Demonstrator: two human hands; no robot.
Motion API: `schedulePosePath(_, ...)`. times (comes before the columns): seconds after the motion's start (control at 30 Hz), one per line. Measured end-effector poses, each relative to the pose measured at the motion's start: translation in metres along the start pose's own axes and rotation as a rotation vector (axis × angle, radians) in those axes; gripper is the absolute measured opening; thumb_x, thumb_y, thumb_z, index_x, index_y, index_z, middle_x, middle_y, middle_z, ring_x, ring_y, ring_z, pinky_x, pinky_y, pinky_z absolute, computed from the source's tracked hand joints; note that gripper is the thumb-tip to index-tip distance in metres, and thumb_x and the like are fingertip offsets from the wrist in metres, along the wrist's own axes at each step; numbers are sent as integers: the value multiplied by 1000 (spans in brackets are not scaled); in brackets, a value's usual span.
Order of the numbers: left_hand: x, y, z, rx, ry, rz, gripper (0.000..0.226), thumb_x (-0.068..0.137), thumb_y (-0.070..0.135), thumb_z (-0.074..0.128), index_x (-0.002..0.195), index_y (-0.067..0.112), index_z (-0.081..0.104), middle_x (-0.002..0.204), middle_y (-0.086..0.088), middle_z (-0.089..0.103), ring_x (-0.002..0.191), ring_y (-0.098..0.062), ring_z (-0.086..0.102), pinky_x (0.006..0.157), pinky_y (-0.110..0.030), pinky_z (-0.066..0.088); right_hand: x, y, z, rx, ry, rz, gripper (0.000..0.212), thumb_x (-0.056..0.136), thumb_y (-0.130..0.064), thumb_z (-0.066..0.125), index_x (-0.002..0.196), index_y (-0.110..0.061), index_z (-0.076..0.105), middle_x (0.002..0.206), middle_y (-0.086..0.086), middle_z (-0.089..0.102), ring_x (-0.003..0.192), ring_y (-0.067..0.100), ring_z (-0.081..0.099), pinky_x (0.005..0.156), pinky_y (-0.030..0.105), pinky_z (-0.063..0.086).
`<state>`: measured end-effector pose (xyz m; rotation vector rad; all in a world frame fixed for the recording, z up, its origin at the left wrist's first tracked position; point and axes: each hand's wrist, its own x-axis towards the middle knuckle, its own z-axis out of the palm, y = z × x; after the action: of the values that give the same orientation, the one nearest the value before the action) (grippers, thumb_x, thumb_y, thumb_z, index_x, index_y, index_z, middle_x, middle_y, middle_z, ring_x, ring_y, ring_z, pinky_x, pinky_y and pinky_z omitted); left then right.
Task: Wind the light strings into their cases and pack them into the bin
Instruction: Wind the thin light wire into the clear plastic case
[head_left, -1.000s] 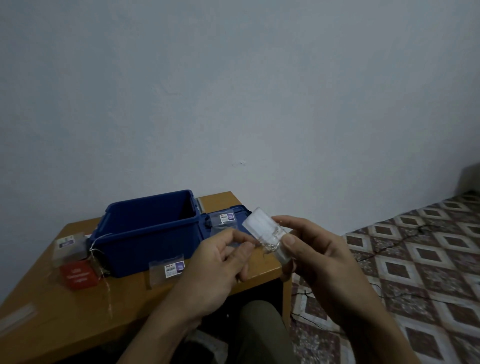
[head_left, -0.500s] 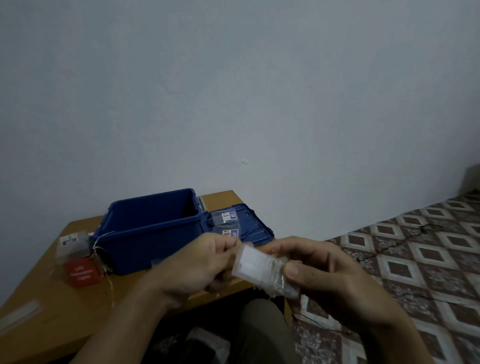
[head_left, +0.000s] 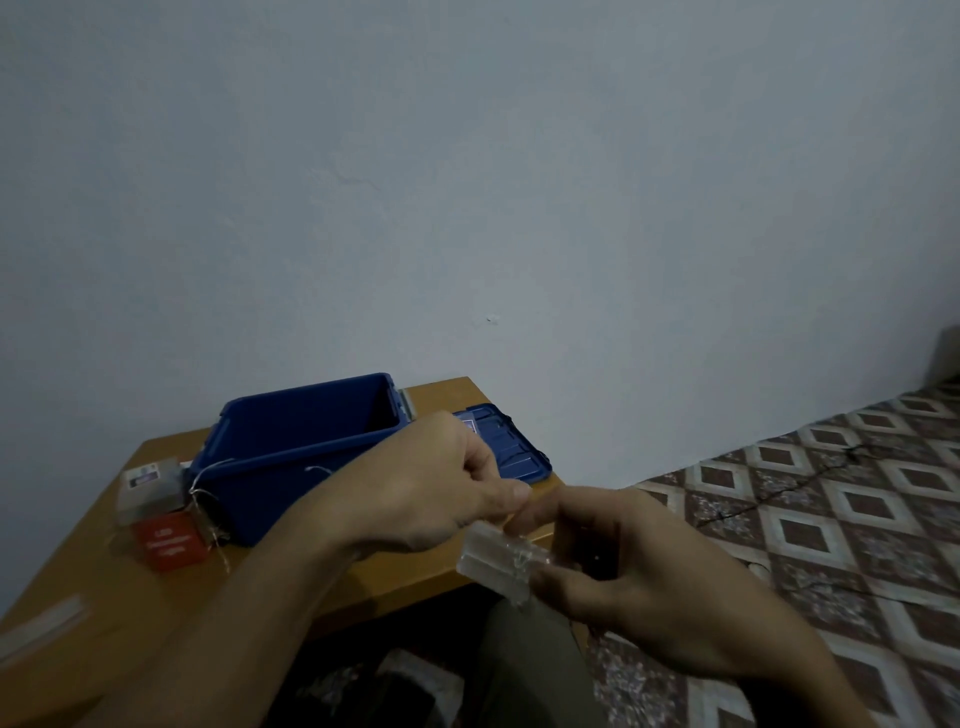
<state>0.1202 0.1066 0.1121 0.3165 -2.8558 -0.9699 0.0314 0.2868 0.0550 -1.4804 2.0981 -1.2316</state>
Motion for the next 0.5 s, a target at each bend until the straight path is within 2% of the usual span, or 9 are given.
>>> schedulePosePath(0.1, -3, 2, 7, 19, 122, -1, 26, 95, 35, 63, 74, 21, 72, 52, 11, 53, 47, -2, 44, 52, -21, 39, 3, 2, 4, -146, 147, 6, 24, 90, -31, 68, 110, -41, 59, 79, -2, 64, 66, 10, 59, 66, 35, 50)
schedulePosePath(0.2, -10, 3, 15, -81, 191, 3, 17, 98, 28, 59, 86, 28, 70, 55, 17, 59, 48, 5, 52, 52, -13, 38, 3, 5, 6, -175, 244, -22, 32, 92, -31, 67, 119, -43, 54, 81, -11, 62, 70, 8, 59, 66, 31, 51)
schedulePosePath(0.37, -22, 1, 31, -306, 344, 42, 17, 98, 17, 56, 93, 28, 68, 59, 7, 66, 44, 2, 49, 48, -13, 38, 7, 7, 12, -195, 358, -92, 34, 95, -31, 63, 125, -42, 52, 86, -18, 61, 76, 6, 62, 65, 25, 51)
schedulePosePath(0.5, -23, -2, 39, -526, 408, -5, 10, 98, 17, 57, 100, 24, 63, 59, -1, 64, 42, -5, 43, 48, -20, 34, 8, 8, 15, -140, 462, -143, 31, 93, -33, 61, 123, -40, 57, 78, -11, 60, 71, 13, 61, 64, 37, 53)
